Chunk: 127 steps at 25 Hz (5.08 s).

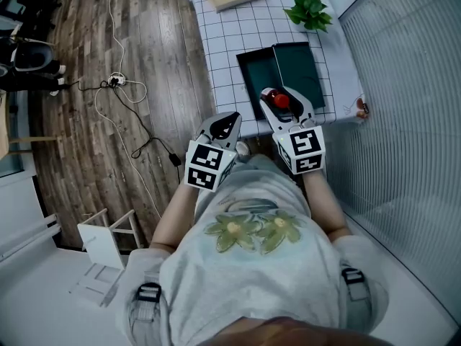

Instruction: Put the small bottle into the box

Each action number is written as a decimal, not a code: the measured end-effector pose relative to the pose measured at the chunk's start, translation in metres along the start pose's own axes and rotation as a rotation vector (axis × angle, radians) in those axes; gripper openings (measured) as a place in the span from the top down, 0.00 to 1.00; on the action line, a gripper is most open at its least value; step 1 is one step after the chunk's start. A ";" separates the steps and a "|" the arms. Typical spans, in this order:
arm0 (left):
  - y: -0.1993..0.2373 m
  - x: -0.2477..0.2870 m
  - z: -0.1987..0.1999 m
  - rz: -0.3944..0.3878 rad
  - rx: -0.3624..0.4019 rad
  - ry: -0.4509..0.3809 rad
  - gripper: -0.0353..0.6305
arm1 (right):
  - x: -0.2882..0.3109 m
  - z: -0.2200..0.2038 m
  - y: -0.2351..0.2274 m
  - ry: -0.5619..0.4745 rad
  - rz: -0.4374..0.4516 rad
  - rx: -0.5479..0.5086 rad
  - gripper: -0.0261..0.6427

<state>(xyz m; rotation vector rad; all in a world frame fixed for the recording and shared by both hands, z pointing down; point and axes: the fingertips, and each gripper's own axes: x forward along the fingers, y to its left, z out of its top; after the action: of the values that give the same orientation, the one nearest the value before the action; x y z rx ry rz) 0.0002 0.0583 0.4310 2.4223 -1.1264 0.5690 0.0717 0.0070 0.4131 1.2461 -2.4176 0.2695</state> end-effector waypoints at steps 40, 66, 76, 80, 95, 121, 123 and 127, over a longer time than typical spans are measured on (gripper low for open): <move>0.028 0.026 -0.002 0.018 -0.045 0.023 0.94 | 0.055 -0.028 -0.018 0.101 0.044 -0.062 0.64; 0.051 0.044 -0.005 -0.003 -0.068 0.059 0.94 | 0.084 -0.039 -0.027 0.146 0.038 -0.047 0.64; 0.054 0.048 -0.004 -0.006 -0.074 0.066 0.94 | 0.090 -0.045 -0.031 0.169 0.040 -0.047 0.64; 0.056 0.049 -0.005 -0.007 -0.074 0.072 0.94 | 0.093 -0.047 -0.031 0.177 0.043 -0.046 0.64; 0.064 0.060 -0.003 -0.007 -0.080 0.080 0.94 | 0.105 -0.060 -0.033 0.209 0.062 -0.033 0.64; 0.086 0.083 0.020 -0.014 -0.062 0.097 0.94 | 0.130 -0.080 -0.037 0.279 0.093 -0.019 0.64; 0.087 0.085 0.019 -0.014 -0.063 0.101 0.94 | 0.132 -0.082 -0.037 0.283 0.095 -0.017 0.64; 0.089 0.087 0.017 -0.012 -0.066 0.108 0.94 | 0.135 -0.084 -0.038 0.291 0.104 -0.026 0.64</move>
<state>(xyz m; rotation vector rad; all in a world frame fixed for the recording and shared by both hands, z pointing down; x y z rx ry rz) -0.0150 -0.0570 0.4790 2.3114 -1.0687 0.6407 0.0544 -0.0850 0.5476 0.9943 -2.2293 0.4176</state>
